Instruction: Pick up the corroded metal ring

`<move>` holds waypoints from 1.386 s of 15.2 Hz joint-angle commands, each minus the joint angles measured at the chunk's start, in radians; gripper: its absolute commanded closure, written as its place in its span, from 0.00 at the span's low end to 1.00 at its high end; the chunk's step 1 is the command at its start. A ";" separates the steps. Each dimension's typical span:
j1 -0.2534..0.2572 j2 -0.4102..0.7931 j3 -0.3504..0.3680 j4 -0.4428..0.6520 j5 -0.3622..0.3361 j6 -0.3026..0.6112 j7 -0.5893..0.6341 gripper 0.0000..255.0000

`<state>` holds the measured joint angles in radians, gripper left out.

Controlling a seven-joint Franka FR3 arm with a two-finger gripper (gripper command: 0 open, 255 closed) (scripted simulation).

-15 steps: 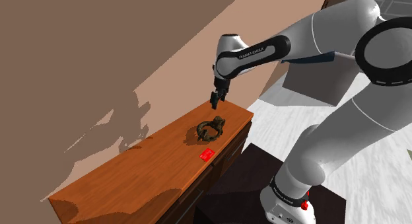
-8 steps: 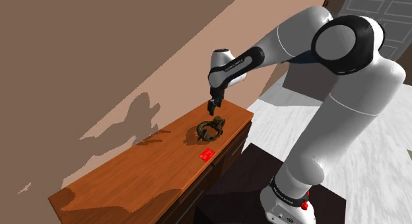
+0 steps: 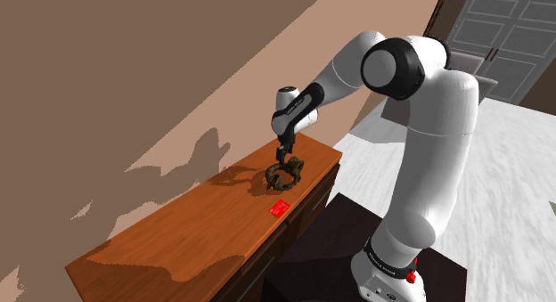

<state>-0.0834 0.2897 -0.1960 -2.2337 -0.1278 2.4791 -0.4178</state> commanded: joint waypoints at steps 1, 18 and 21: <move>-0.015 0.080 -0.002 0.044 0.001 0.030 -0.025 0.00; -0.024 0.179 0.007 0.060 0.009 0.113 -0.022 1.00; -0.024 0.179 0.007 0.059 0.009 0.113 -0.022 1.00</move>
<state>-0.1077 0.4677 -0.1895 -2.1742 -0.1192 2.5927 -0.4401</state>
